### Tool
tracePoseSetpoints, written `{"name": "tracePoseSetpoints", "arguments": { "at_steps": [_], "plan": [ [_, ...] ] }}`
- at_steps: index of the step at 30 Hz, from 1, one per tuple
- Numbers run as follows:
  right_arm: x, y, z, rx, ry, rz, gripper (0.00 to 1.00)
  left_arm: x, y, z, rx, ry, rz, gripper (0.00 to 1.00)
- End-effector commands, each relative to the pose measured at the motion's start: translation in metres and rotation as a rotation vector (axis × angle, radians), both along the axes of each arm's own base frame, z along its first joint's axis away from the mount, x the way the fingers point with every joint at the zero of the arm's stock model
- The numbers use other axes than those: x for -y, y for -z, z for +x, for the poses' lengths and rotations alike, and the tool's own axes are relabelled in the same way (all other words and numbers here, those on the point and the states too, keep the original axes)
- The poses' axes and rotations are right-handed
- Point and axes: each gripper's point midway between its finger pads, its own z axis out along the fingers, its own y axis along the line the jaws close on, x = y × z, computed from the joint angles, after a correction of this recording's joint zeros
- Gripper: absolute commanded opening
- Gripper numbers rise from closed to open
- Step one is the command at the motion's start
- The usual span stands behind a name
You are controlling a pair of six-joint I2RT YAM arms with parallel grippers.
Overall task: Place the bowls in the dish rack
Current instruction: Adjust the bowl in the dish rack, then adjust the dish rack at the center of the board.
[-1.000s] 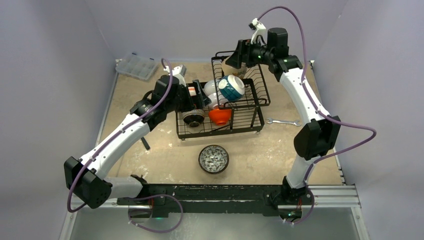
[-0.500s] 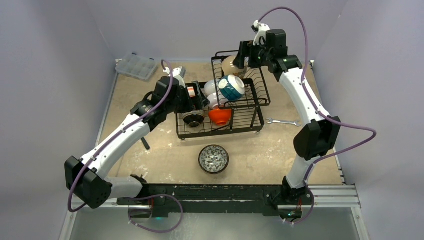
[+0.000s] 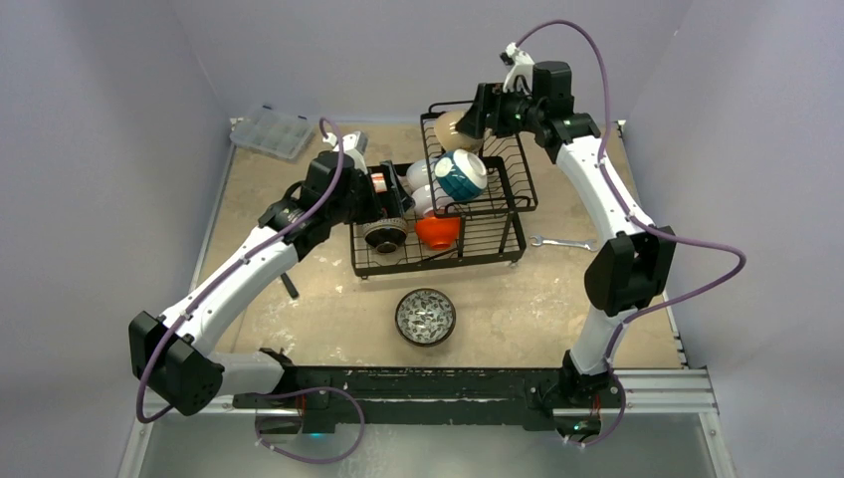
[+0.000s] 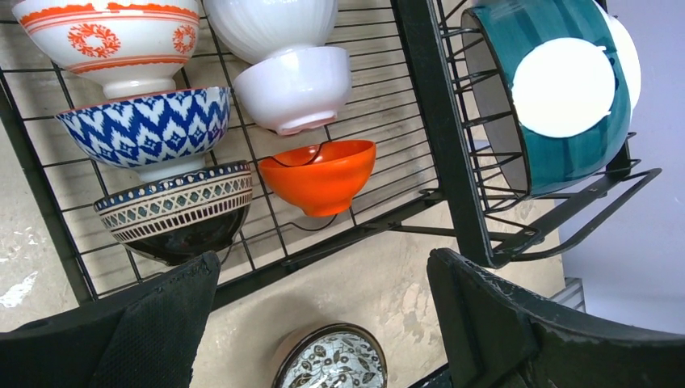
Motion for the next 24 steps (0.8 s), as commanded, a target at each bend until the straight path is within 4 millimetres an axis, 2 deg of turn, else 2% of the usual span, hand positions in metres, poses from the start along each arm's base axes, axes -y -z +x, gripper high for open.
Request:
{"name": "tracePoseSetpoints", "arguments": {
  "at_steps": [1,4,9,15,20,24],
  "plan": [
    [-0.039,-0.002,-0.027,-0.055,-0.183,0.137,0.82,-0.001,-0.032,0.016,0.103,-0.003,-0.017,0.99],
    [-0.045,-0.001,-0.032,-0.069,-0.220,0.177,0.82,0.003,-0.037,0.024,0.108,0.011,-0.032,0.99],
    [-0.042,-0.005,-0.028,-0.047,-0.190,0.166,0.81,0.008,-0.042,0.033,0.110,0.023,-0.048,0.99],
    [-0.039,-0.007,-0.025,-0.026,-0.168,0.118,0.81,0.005,-0.037,0.035,0.107,0.016,-0.050,0.99],
    [-0.022,-0.027,-0.029,0.041,-0.091,0.066,0.84,-0.003,-0.032,0.032,0.089,-0.005,-0.060,0.99],
    [-0.006,-0.048,-0.038,0.099,-0.027,0.020,0.91,-0.006,-0.028,0.028,0.087,-0.008,-0.063,0.99]
  ]
}}
